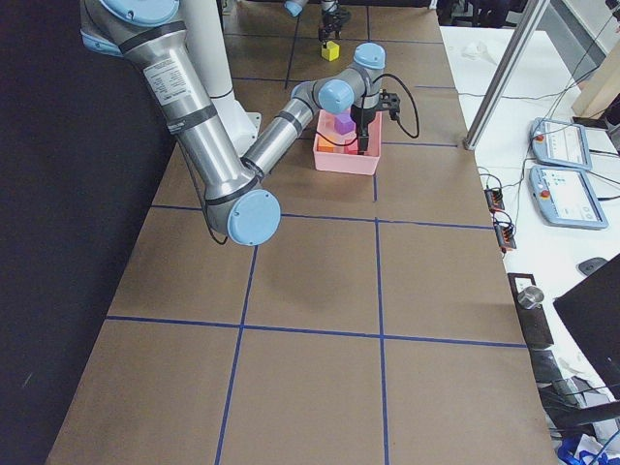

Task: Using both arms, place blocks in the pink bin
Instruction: 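Raise the right gripper from the bin while the left gripper grasps the yellow-green cube, then lift the yellow-green cube with the left gripper and carry it over the bin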

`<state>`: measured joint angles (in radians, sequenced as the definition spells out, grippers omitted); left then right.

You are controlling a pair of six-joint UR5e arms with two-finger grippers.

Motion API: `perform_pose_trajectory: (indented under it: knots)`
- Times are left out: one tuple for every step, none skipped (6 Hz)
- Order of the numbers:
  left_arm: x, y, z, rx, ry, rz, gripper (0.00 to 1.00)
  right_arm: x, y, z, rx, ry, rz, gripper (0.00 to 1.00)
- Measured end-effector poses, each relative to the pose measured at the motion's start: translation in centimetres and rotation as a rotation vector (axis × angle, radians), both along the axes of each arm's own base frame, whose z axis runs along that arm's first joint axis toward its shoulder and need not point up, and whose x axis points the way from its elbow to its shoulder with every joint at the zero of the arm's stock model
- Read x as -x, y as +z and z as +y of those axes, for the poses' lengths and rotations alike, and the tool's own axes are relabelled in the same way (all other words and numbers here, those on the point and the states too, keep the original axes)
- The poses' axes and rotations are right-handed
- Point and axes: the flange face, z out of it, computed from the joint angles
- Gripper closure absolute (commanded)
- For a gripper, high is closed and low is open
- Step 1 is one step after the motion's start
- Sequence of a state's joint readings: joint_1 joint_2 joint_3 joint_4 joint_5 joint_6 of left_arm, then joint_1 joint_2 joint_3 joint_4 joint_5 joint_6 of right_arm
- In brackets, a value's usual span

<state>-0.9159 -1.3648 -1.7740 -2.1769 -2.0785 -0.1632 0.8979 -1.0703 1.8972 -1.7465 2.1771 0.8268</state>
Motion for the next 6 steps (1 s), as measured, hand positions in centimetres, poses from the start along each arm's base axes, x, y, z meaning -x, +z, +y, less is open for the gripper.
perform_pose_trajectory:
  knots:
    - [-0.6,0.3,0.1,0.008,0.011,-0.002,0.0,0.0,0.2,0.0,0.002,0.0,0.003,0.0]
    - [-1.7,0.8,0.3,0.017,0.03,-0.005,0.0,0.0,0.5,0.1,0.003,0.001,0.007,0.0]
    - [-2.8,1.6,0.3,0.028,0.049,-0.013,0.0,0.1,0.7,0.1,0.003,0.003,0.012,0.0]
    - [-3.9,2.3,-0.1,0.036,0.063,-0.02,0.07,0.1,0.8,0.1,0.003,0.004,0.014,0.0]
    - [-4.5,2.3,-0.4,0.039,0.07,-0.02,0.28,0.1,0.8,0.1,0.002,0.003,0.014,0.0]
    - [-5.0,1.9,-0.3,0.063,0.089,0.004,0.41,0.1,0.7,0.1,0.0,0.003,0.013,0.0]
